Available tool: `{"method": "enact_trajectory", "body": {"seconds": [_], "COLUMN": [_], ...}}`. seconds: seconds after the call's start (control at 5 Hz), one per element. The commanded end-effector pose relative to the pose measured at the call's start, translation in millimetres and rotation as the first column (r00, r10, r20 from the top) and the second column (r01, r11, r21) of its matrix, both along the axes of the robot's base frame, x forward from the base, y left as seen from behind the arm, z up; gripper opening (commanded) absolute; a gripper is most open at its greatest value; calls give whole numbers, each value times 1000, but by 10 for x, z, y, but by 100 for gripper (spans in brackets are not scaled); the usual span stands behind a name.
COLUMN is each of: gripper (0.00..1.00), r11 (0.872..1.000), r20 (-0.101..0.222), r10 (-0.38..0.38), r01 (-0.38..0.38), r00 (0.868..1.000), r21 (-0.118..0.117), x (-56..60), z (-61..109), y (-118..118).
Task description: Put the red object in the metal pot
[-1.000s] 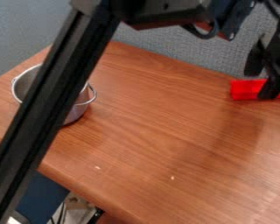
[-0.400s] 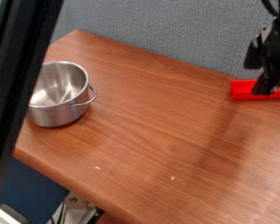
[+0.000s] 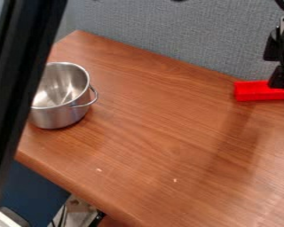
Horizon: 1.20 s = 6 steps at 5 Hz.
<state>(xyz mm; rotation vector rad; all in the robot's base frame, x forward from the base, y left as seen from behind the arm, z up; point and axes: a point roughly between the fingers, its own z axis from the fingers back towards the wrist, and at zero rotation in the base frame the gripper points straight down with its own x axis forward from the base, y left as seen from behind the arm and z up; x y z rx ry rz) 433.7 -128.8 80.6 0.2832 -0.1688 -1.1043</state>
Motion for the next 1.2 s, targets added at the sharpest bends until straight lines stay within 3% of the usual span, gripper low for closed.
{"method": "enact_trajectory", "body": {"seconds": [0.0, 0.2, 0.4, 0.6, 0.8, 1.0], "gripper": [100, 100, 0, 0, 100, 0], "r11": [999, 995, 991, 996, 995, 988], "r20": [75, 24, -19, -32, -44, -56], "r10": [-11, -62, -111, -36, 42, 115], "r01": [15, 63, 110, 33, -46, -120], "r00": [997, 998, 994, 999, 998, 992], "r21": [-51, -73, -74, -85, -89, -97], "x": [91, 147, 213, 199, 181, 159], "z": [115, -24, -104, -113, -121, -137], "y": [-103, -176, -248, -155, -61, 11]}}
